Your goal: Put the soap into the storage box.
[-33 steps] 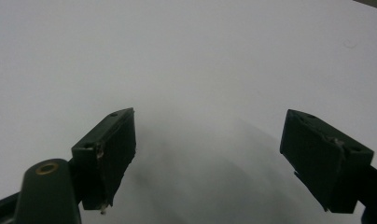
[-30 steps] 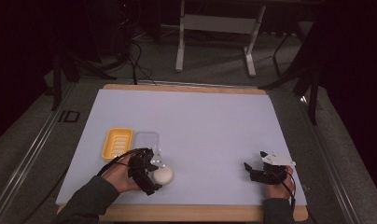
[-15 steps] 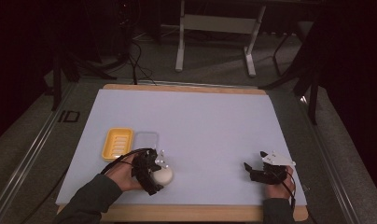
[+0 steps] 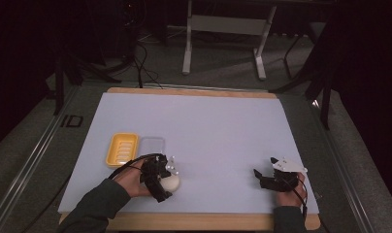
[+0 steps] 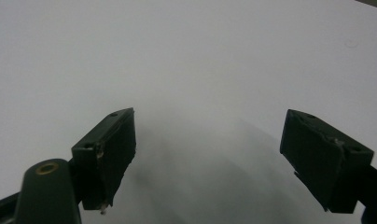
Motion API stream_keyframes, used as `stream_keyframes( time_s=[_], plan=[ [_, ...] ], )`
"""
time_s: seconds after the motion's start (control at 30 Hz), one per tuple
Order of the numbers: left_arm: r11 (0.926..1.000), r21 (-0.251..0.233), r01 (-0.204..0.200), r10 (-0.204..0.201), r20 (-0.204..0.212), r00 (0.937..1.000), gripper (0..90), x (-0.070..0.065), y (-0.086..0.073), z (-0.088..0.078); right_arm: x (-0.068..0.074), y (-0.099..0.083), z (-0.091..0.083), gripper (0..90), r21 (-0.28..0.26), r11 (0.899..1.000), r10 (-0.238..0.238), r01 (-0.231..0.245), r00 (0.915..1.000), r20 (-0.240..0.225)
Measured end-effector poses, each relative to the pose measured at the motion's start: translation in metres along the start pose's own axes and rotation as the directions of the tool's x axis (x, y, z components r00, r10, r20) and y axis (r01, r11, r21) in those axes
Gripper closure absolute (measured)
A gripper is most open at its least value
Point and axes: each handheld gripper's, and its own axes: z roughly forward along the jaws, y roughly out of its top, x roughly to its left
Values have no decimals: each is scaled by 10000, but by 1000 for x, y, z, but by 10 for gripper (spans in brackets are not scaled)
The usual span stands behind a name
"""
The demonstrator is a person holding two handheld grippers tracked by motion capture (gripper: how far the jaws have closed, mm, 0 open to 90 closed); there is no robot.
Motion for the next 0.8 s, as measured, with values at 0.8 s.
stream_keyframes(
  time_s=[0.8],
  plan=[
    [9993,342,-154,149,139,9998,83,0,8,12,0,0,0,179,-11,10000,4,-4,10000,-9]
  ],
)
